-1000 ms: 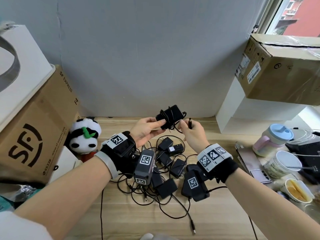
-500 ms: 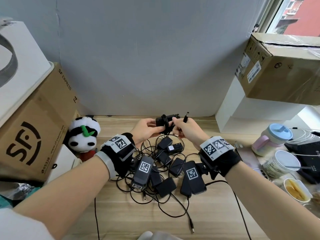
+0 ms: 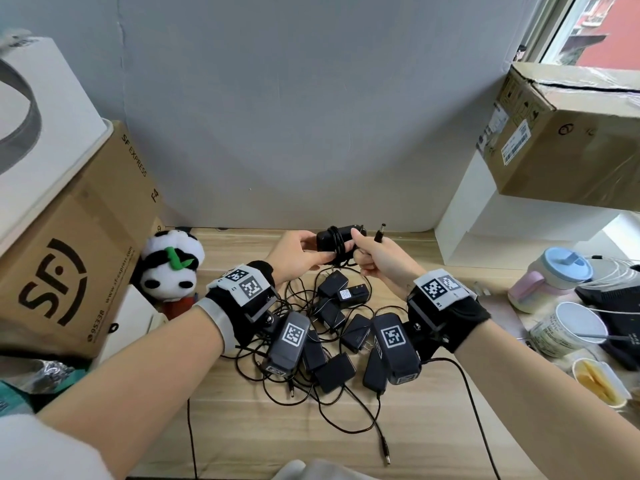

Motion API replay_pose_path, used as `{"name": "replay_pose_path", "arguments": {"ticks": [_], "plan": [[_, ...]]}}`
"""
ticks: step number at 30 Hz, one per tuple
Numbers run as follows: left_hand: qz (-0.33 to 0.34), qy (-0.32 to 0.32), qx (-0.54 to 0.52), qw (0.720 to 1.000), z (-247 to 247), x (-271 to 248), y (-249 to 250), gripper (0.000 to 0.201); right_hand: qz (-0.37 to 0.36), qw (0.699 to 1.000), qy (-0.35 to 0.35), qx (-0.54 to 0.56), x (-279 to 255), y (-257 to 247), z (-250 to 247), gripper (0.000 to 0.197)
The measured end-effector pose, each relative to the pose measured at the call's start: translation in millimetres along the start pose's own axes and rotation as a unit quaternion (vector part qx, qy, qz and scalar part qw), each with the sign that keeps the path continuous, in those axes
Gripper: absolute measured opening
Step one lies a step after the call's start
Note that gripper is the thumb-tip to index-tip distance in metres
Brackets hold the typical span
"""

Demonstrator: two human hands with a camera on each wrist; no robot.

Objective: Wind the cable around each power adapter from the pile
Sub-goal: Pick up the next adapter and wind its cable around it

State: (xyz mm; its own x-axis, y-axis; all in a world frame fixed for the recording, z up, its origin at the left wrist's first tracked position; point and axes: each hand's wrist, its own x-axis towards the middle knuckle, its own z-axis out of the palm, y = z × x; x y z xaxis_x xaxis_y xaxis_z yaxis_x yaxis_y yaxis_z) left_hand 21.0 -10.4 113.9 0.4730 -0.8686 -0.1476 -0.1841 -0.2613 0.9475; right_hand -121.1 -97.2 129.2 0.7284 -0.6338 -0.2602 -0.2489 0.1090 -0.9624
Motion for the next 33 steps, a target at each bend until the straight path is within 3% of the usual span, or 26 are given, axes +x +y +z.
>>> {"name": "replay_pose_path", "arguments": {"ticks": [5, 9, 12, 15, 19, 22, 25, 29, 33], "plan": [[0.051, 0.019, 0.074, 0.996, 2, -1, 1, 0.029, -0.026, 0.991, 0.098, -0.084, 1, 4, 5, 0.033], [0.082, 0.022, 0.103, 0.991, 0, 1, 8, 0.030, -0.054, 0.985, 0.165, 0.008, 2, 7, 14, 0.023], [0.071, 0.020, 0.070, 0.995, 0, 3, 11, 0.031, -0.087, 0.982, 0.163, 0.042, 2, 5, 15, 0.008], [0.059, 0.012, 0.042, 0.997, -1, 5, 11, 0.031, -0.098, 0.984, 0.141, 0.041, -1, 5, 11, 0.004], [-0.006, -0.037, -0.038, 0.999, -3, 5, 10, 0.023, -0.108, 0.990, 0.084, 0.031, -5, 4, 10, 0.009], [-0.100, -0.095, -0.210, 0.968, -5, 4, 12, 0.013, -0.106, 0.989, 0.040, 0.096, -6, -4, 11, 0.030], [-0.121, -0.125, -0.270, 0.947, -5, 4, 14, 0.021, -0.124, 0.982, 0.092, 0.111, -6, -8, 13, 0.051], [-0.127, -0.138, -0.285, 0.940, -4, 2, 15, 0.026, -0.149, 0.966, 0.183, 0.106, -4, -11, 6, 0.050], [-0.134, -0.145, -0.264, 0.944, -9, 1, 10, 0.032, -0.129, 0.984, 0.120, 0.024, 2, -21, -20, 0.047]]}}
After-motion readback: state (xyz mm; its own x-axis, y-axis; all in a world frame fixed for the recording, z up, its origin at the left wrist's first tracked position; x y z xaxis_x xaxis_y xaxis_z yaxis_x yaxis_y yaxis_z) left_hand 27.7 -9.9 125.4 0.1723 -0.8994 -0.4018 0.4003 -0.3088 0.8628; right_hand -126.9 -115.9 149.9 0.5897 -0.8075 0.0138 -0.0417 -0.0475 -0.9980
